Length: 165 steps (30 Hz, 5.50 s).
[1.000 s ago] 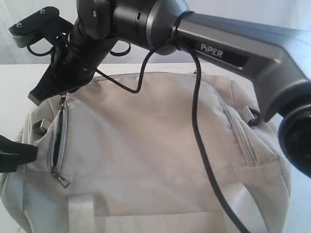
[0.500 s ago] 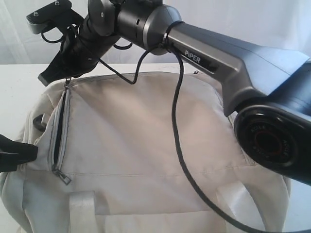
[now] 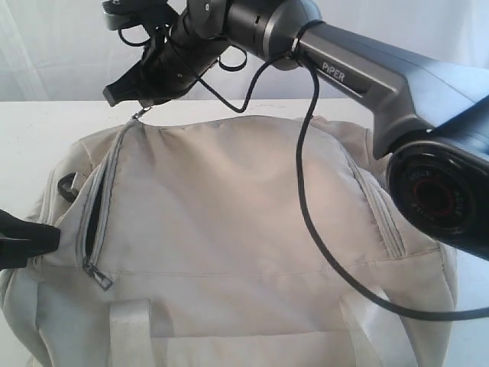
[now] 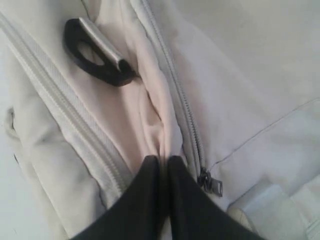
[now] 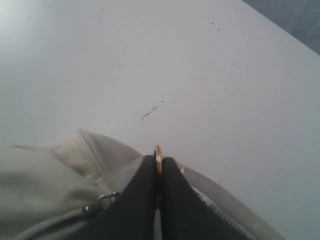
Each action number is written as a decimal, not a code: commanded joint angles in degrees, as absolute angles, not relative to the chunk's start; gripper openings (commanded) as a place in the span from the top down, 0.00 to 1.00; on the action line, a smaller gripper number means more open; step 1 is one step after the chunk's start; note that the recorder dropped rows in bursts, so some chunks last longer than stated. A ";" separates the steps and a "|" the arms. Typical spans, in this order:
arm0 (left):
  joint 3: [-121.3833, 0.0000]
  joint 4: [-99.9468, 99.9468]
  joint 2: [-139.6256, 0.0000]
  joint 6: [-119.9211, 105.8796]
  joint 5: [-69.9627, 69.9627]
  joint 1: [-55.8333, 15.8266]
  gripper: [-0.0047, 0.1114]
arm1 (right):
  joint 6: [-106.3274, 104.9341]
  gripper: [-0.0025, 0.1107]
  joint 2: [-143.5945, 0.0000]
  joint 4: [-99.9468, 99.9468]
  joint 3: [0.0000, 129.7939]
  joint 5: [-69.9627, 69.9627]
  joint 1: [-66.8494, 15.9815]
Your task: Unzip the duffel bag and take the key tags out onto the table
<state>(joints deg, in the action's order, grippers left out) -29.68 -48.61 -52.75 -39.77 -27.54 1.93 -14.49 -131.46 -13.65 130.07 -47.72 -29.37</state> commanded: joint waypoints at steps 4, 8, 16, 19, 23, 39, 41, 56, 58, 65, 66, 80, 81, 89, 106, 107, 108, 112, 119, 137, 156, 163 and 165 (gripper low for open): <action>-29.33 -48.51 -52.62 -40.11 -30.78 1.60 0.96 | -13.63 0.98 -131.47 -10.35 130.78 -49.02 -26.05; -29.33 -48.51 -52.62 -40.11 -30.09 1.60 0.96 | -13.63 0.98 -131.47 -10.48 130.78 -51.14 -25.97; -29.33 -48.76 -52.62 -40.11 -29.83 1.60 0.96 | -13.48 0.98 -130.90 -10.05 130.78 -55.18 -24.85; -29.33 -48.76 -52.62 -40.11 -29.59 1.60 0.96 | -13.48 0.98 -130.04 -10.05 130.78 -56.85 -23.79; -29.33 -48.76 -52.62 -40.11 -29.59 1.60 0.96 | -13.48 0.98 -129.24 -10.05 130.78 -59.10 -22.23; -31.90 -48.65 -52.62 -40.11 -30.13 1.60 0.96 | -13.68 0.98 -129.12 -6.96 130.68 -67.28 -20.51; -32.85 -48.57 -52.62 -40.11 -30.00 1.60 0.96 | -13.68 0.98 -129.12 -7.37 130.68 -67.42 -20.28; -44.14 -40.04 -53.81 -36.36 -33.14 1.60 0.40 | -16.47 0.98 -129.12 -14.74 130.68 -66.95 -20.28; -50.79 -37.91 -57.66 -36.12 -37.21 1.60 0.42 | -16.71 0.98 -129.12 -15.37 130.68 -66.95 -20.28; -77.43 -33.78 -81.78 -34.62 -53.45 1.60 0.42 | -16.71 0.98 -129.12 -15.50 130.68 -68.06 -20.28; -81.11 -33.78 -85.03 -34.62 -54.50 1.60 0.41 | -16.71 0.98 -129.12 -15.50 130.68 -68.06 -20.28; -96.62 -28.67 -105.71 -46.93 -49.00 -7.81 0.41 | -17.73 0.98 -128.77 -15.99 130.68 -66.76 -20.28; -96.62 -27.89 -106.02 -46.93 -48.45 -8.41 0.42 | -17.89 0.98 -128.77 -15.97 130.68 -66.76 -20.28; -96.62 -21.06 -107.83 -42.99 -47.49 -9.35 0.65 | -17.89 0.98 -128.77 -15.97 130.68 -66.76 -20.28; -96.62 -15.45 -105.95 -38.34 -51.97 -9.35 0.96 | -16.33 0.98 -127.48 -13.25 130.68 -68.61 -16.72; -96.62 -15.45 -105.95 -38.34 -51.97 -9.35 0.96 | -16.33 0.98 -127.24 -13.25 130.68 -69.04 -16.34; -96.62 -15.40 -105.95 -38.34 -51.82 -9.35 0.96 | -16.33 0.98 -126.89 -13.25 130.68 -69.47 -15.93; -96.62 -15.40 -105.95 -38.09 -51.82 -9.35 0.96 | -16.33 0.98 -125.75 -12.96 130.68 -69.96 -14.06; -96.62 -15.40 -105.95 -37.71 -51.82 -9.35 0.96 | -15.98 0.98 -123.59 -12.21 129.98 -69.96 -10.27; -96.62 -15.40 -105.95 -37.31 -51.82 -9.25 0.96 | -15.75 0.98 -111.94 -7.45 112.74 -69.96 -5.00; -100.21 -19.17 -105.95 -40.02 -59.48 -9.35 0.49 | -16.31 0.98 -99.12 -8.23 89.83 -59.40 -3.37; -113.12 -24.37 -107.55 -38.93 -62.40 -16.98 0.48 | -20.92 0.98 -102.16 -17.69 90.04 -53.88 -3.37; -115.74 -21.34 -110.93 -37.97 -59.51 -20.88 0.48 | -21.03 0.98 -103.03 -19.22 90.16 -54.54 -3.37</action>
